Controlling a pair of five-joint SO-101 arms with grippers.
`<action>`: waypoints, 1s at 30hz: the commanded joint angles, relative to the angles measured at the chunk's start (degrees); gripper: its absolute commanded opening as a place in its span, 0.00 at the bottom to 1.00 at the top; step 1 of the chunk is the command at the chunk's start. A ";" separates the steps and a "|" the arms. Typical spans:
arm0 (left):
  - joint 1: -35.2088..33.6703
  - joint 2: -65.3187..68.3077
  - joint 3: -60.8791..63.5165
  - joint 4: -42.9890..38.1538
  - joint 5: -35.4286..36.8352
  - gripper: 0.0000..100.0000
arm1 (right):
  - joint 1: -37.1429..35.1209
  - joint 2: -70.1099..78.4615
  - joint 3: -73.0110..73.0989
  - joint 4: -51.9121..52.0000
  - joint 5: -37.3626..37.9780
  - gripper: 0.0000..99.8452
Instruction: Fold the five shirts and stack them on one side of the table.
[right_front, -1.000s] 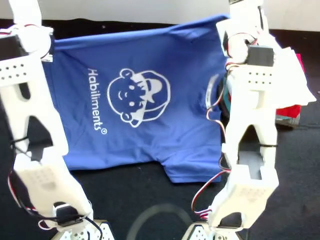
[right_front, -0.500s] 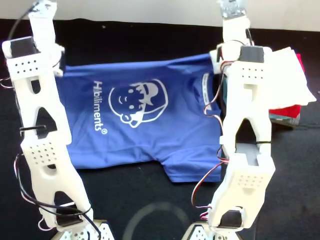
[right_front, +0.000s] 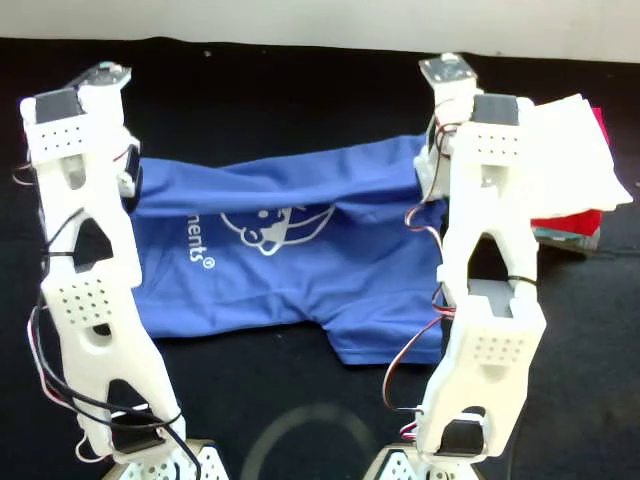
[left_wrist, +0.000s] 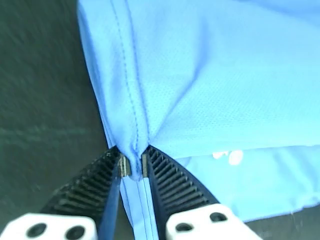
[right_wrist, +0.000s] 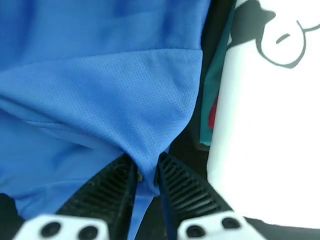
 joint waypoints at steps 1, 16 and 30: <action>-0.66 -10.59 10.68 0.35 -0.53 0.01 | -0.48 -4.62 -2.33 4.26 -3.08 0.01; -0.48 -25.89 39.60 0.26 -0.79 0.01 | -3.91 -35.74 44.88 -8.92 -3.43 0.01; -5.41 -35.91 49.89 -2.90 -3.96 0.01 | -2.59 -54.02 57.45 -7.52 -1.05 0.01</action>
